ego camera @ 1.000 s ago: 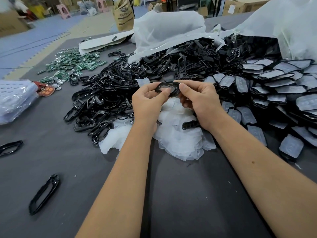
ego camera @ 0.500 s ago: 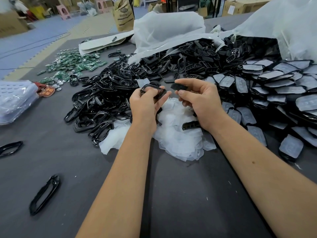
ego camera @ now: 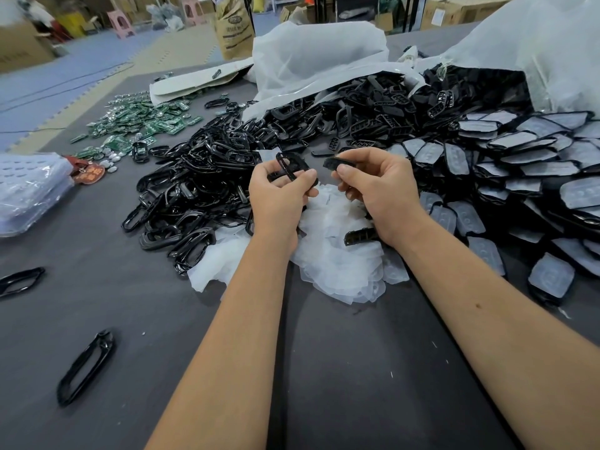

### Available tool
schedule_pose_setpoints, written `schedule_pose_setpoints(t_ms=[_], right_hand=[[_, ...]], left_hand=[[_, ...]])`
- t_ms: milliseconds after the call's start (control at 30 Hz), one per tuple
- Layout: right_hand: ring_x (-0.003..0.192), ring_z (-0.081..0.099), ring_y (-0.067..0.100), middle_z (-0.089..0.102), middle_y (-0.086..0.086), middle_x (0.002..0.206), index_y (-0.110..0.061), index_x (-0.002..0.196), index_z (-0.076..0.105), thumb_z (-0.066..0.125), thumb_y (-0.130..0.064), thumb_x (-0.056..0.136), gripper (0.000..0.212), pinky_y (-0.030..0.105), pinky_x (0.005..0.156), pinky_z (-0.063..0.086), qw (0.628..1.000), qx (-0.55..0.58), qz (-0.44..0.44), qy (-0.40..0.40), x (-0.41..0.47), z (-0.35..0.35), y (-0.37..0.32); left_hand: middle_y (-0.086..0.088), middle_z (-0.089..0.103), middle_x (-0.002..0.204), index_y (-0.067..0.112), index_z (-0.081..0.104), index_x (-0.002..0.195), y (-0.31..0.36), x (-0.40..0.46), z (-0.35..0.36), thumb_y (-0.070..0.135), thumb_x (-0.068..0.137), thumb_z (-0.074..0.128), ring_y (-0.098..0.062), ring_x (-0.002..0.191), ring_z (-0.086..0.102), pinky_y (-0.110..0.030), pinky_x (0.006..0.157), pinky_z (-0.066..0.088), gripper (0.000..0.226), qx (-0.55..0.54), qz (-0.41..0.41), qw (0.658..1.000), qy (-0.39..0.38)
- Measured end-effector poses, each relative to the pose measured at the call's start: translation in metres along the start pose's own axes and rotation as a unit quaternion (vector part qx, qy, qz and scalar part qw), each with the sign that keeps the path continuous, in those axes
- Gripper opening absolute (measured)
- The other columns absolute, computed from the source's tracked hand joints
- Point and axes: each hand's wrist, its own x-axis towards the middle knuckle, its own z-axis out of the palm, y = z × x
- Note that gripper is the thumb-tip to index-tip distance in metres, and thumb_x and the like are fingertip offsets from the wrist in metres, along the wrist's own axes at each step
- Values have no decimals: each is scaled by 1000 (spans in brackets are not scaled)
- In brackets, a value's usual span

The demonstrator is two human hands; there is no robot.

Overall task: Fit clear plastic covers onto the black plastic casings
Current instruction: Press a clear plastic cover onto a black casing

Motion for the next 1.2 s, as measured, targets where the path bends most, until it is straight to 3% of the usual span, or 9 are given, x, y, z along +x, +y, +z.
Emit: schedule_pose_setpoints(t_ms=[133, 267, 400, 533, 633, 700, 800, 867, 1200], right_hand=[[58, 61, 9, 72, 7, 76, -8, 97, 76, 73, 1, 91, 11, 21, 53, 49, 1000, -4, -3, 25, 0, -1, 0], [60, 57, 10, 66, 2, 75, -10, 102, 80, 69, -1, 95, 16, 23, 55, 51, 1000, -7, -13, 25, 0, -1, -1], [60, 57, 12, 68, 9, 79, -8, 106, 78, 68, 1, 95, 17, 24, 56, 51, 1000, -7, -17, 21, 1, -1, 0], [57, 62, 10, 71, 3, 72, -6, 98, 72, 77, -3, 89, 11, 23, 53, 50, 998, -43, -33, 39, 1, 0, 2], [56, 64, 8, 72, -2, 68, -12, 91, 74, 78, -9, 89, 6, 22, 51, 50, 995, -80, -40, 44, 1, 1, 5], [59, 68, 11, 74, -1, 71, -17, 89, 76, 78, -11, 90, 6, 23, 53, 52, 992, -108, -54, 48, 1, 2, 6], [64, 72, 19, 76, 1, 75, -19, 89, 78, 78, -14, 89, 5, 25, 54, 55, 986, -137, -71, 55, 0, 3, 7], [62, 72, 19, 76, 1, 75, -17, 90, 78, 79, -14, 89, 4, 27, 52, 55, 985, -143, -77, 56, 0, 3, 7], [50, 67, 14, 74, -1, 70, -14, 87, 77, 79, -14, 89, 3, 25, 45, 53, 970, -204, -95, 86, -1, 4, 7]], left_hand=[[-8, 70, 78, 7, 61, 109, 0, 1, -1, -3, 96, 64, -13, 55, 55, -21, 48, 43, 17, -15, 24, 1000, -7], [-1, 66, 69, 13, 69, 108, 0, -1, 0, -4, 95, 65, -12, 58, 62, -23, 55, 51, 21, 9, 69, 998, -1], [-10, 69, 77, 15, 69, 110, -1, -3, 0, -6, 93, 68, -13, 61, 70, -21, 61, 56, 27, 44, 92, 995, 4], [-11, 73, 78, 10, 71, 104, -5, -2, -1, -5, 91, 70, -16, 65, 75, -19, 61, 55, 20, 72, 81, 994, 9], [-1, 74, 71, 12, 75, 101, -8, 2, 0, -4, 96, 63, -20, 70, 77, -28, 70, 62, 21, 103, 70, 992, -14], [-4, 76, 77, 11, 77, 103, -9, 3, 0, -4, 97, 57, -21, 73, 78, -33, 76, 64, 25, 106, 65, 992, -36], [-24, 73, 99, 9, 78, 105, -10, 4, 0, -4, 97, 54, -22, 77, 78, -34, 77, 64, 29, 108, 71, 990, -59], [-23, 73, 105, 6, 77, 109, -10, 3, 0, -5, 98, 52, -21, 79, 78, -34, 78, 64, 30, 110, 77, 989, -70], [-20, 74, 102, 5, 77, 108, -9, 0, 2, -6, 97, 52, -22, 74, 77, -36, 78, 64, 29, 124, 90, 985, -83]])
